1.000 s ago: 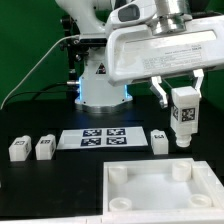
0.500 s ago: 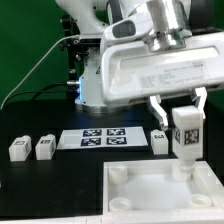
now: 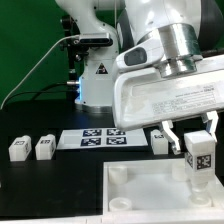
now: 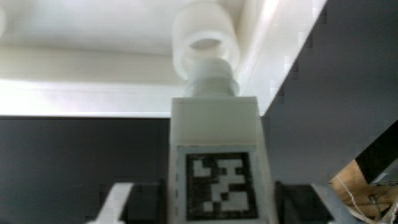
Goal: Assemble one leg
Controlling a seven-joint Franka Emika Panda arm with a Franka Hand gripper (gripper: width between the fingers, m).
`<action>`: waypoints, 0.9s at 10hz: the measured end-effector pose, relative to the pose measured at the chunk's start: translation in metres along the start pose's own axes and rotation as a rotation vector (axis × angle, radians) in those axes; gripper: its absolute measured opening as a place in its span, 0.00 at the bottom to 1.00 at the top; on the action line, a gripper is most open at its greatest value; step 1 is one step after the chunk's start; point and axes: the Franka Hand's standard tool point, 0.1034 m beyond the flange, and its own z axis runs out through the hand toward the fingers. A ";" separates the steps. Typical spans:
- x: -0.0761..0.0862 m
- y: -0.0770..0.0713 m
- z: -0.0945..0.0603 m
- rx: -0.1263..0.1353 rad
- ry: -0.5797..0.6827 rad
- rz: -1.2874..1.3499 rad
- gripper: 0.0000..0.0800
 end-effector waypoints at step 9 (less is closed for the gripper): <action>-0.004 0.004 0.007 -0.007 0.027 -0.008 0.36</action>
Offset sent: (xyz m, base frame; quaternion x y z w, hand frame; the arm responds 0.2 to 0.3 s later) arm 0.0080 0.0002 -0.0097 -0.0119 0.0027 0.0025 0.9999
